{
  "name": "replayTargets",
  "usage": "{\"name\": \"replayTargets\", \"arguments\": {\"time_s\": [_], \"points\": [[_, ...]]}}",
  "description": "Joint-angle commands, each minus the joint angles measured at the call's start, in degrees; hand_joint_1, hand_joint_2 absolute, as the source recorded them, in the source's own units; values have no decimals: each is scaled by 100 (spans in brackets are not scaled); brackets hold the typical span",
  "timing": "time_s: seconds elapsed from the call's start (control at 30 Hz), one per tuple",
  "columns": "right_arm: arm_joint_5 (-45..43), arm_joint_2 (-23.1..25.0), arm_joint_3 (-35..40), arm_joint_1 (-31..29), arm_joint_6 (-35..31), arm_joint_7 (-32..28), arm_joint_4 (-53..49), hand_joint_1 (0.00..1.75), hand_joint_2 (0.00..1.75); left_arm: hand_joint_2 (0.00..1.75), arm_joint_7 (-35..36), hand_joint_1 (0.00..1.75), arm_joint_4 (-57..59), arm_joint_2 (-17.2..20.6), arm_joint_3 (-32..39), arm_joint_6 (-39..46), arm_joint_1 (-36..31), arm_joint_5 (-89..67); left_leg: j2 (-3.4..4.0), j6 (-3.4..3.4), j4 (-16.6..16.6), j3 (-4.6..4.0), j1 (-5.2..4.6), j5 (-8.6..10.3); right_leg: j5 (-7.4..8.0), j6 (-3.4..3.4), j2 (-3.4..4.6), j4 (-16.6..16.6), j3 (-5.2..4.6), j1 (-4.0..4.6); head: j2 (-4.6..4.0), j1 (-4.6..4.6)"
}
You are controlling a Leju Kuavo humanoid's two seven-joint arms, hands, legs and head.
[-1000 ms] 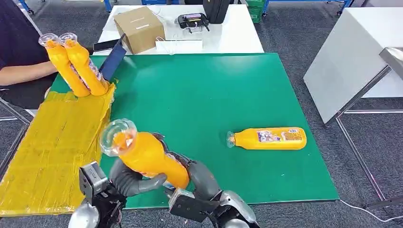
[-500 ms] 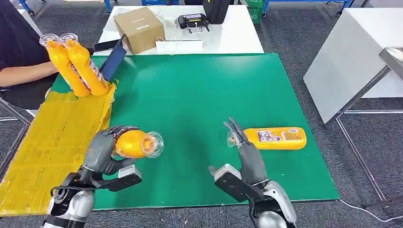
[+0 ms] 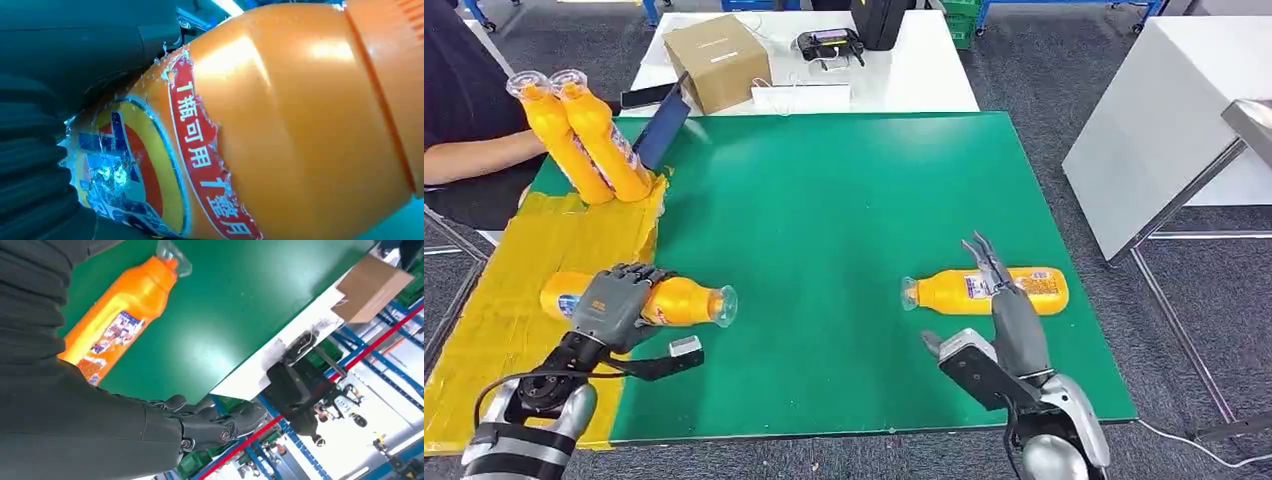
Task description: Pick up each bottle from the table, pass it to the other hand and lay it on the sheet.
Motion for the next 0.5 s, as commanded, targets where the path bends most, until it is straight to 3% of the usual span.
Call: {"name": "replayTargets", "arguments": {"time_s": [0.03,0.13,0.3,0.5], "points": [[-33,-363,-340,-224,147,42,205,0,175,175,461,175,1628,604,-956,-299,-1064,-286,-26,-4,6,11,6,-6,-10,-7,8,2,19,2,0,0],[-9,-442,-426,-68,190,-9,224,0,175,175,522,175,2257,761,-1239,-520,-1317,-286,-19,-2,-4,4,1,1,-3,-3,-3,-4,11,-1,0,4],[-1,-562,-552,45,134,-108,79,0,175,175,107,175,2338,1100,-1314,-972,-1499,-91,-21,-6,4,11,5,-7,-10,-8,11,2,17,2,0,2],[-5,-560,-554,29,137,-112,79,0,175,175,89,175,2322,1102,-1317,-986,-1515,-78,-19,-5,2,7,5,-5,-8,-7,10,1,10,2,0,4]]}}
